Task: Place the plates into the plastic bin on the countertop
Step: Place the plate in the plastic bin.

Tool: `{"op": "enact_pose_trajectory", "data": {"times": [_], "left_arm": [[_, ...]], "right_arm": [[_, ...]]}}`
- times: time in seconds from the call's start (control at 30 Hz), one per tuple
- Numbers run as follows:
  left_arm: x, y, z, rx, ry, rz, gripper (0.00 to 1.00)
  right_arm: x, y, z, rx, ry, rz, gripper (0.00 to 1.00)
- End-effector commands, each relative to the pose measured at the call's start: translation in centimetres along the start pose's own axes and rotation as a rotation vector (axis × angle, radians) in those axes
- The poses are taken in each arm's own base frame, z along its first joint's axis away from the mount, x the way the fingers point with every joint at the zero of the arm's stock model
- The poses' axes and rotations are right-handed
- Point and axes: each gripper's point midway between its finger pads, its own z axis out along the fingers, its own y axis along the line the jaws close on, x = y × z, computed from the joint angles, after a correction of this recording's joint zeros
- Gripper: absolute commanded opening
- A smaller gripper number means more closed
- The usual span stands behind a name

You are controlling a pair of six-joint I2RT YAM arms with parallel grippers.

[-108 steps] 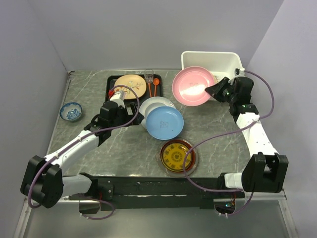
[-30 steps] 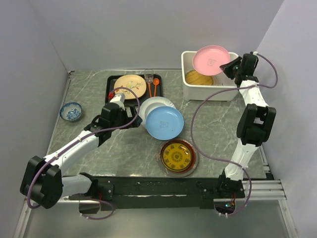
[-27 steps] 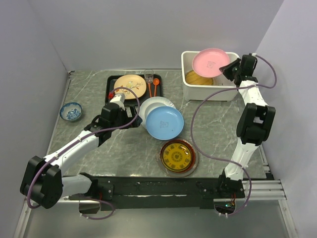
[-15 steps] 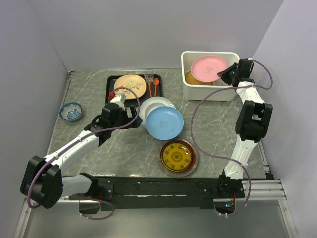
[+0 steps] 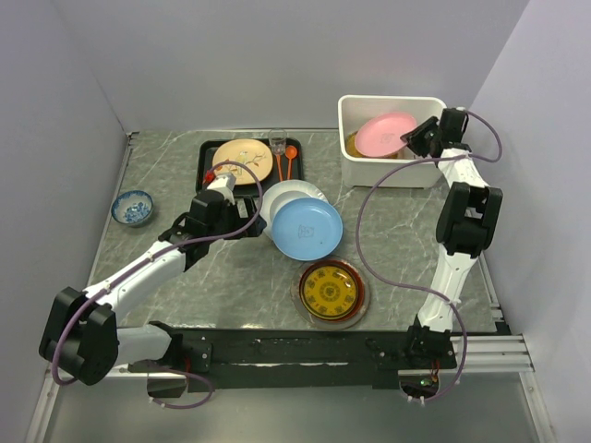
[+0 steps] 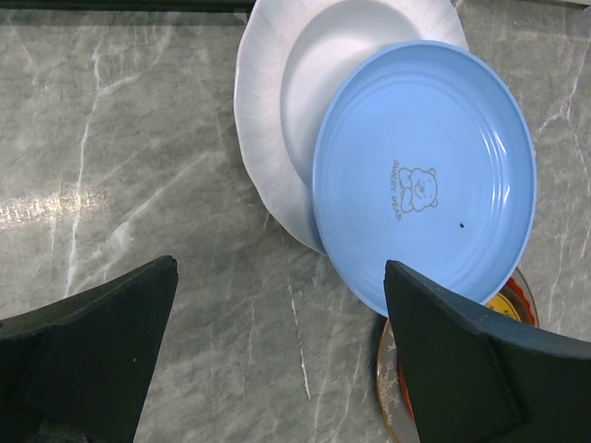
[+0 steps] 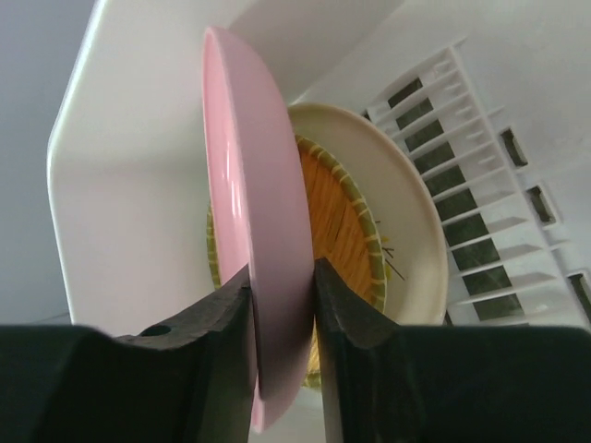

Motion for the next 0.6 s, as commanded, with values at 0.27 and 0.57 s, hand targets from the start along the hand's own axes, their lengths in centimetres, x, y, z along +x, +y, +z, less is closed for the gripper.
{"op": "enact_pose_trajectory", "data": {"times": [0.27, 0.57], "left_arm": [[-2.1, -1.9, -0.1, 0.056, -0.047, 0.018, 0.99], [-1.9, -2.0, -0.2, 0.061, -0.044, 0.017, 0.99]], "right_arm": [[-1.3, 2.6, -0.4, -0.068, -0.026, -0.048, 0.50], [-3.3, 3.3, -2.8, -0.022, -0.114, -0.071, 0.74]]}}
